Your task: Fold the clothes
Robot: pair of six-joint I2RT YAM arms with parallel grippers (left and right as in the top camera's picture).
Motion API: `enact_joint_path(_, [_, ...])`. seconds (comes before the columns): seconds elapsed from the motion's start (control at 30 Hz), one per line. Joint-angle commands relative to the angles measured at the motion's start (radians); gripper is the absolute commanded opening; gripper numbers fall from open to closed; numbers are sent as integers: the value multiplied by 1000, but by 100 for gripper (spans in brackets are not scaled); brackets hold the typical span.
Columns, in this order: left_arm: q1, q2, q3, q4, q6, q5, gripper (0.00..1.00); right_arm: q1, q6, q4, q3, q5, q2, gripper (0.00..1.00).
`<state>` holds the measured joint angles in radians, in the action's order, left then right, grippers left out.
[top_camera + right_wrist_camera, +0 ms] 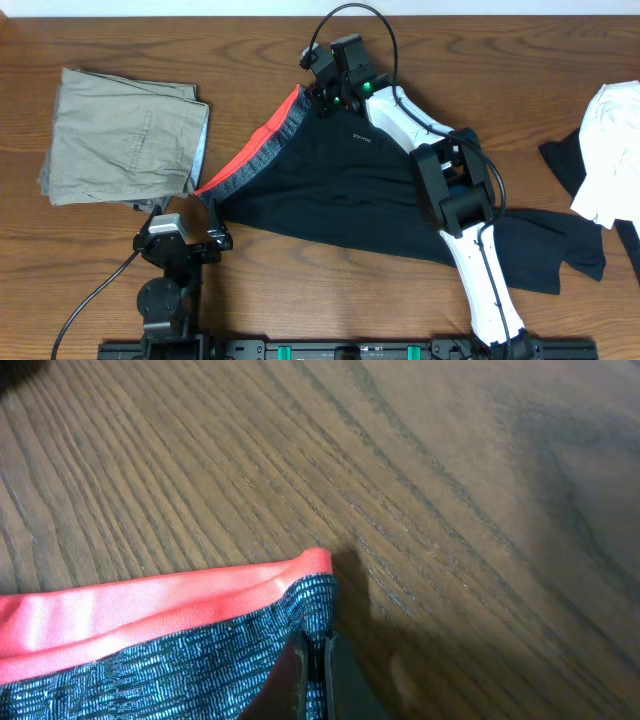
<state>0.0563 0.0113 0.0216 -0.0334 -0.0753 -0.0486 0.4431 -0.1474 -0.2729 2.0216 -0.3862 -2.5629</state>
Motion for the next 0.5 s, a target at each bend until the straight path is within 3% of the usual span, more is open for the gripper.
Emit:
enact_joint_path(0.0, [4,-1,-17,-37,-5,16,98,10,-7,-9,50,-23,-5,1])
enact_joint_path(0.47, [4,-1,-17,-36,-5,16,98,119,-7,-158,73,-48,117,1])
